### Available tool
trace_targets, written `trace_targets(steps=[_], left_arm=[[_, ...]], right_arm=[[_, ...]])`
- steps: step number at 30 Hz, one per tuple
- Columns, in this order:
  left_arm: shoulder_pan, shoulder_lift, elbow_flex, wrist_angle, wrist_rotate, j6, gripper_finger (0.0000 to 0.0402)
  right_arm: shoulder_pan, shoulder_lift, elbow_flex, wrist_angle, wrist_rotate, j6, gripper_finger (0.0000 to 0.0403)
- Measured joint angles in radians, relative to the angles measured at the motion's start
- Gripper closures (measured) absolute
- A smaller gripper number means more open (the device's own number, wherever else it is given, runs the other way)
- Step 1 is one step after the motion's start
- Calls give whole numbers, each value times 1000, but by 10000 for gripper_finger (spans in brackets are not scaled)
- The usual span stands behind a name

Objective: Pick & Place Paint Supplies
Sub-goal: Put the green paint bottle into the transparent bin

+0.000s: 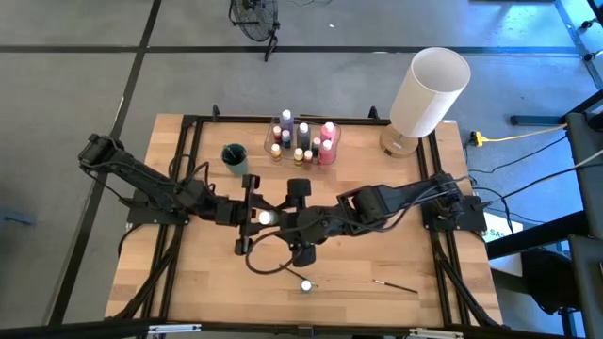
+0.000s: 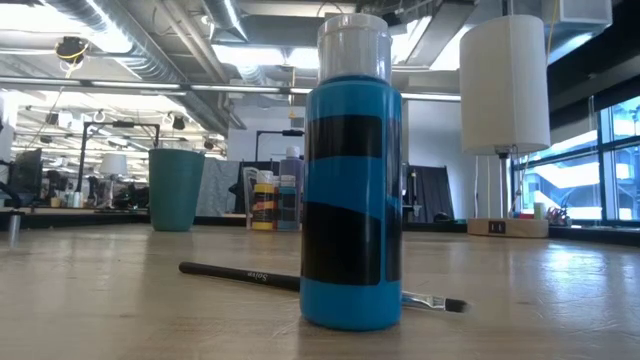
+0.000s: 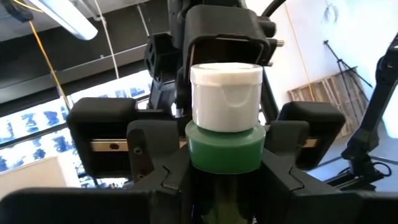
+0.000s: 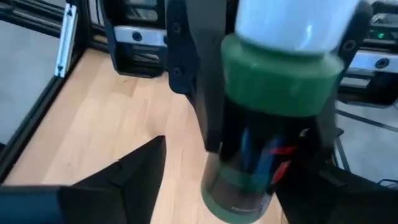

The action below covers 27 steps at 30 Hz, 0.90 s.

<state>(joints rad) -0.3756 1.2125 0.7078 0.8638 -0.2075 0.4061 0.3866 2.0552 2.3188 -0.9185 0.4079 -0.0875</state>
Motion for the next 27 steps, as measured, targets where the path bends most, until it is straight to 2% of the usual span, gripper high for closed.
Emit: trace_targets(steps=[9, 13, 20, 27], left_arm=[[-5, 2, 0, -7, 6, 7, 290], [-5, 2, 0, -9, 7, 7, 281], [-13, 1, 0, -22, 12, 29, 233], [-69, -51, 0, -58, -136, 13, 181]], right_arm=[[0, 8, 0, -10, 14, -14, 294], [0, 8, 0, -13, 14, -17, 294], [1, 8, 0, -39, 11, -23, 295], [2, 7, 0, -92, 63, 17, 295]])
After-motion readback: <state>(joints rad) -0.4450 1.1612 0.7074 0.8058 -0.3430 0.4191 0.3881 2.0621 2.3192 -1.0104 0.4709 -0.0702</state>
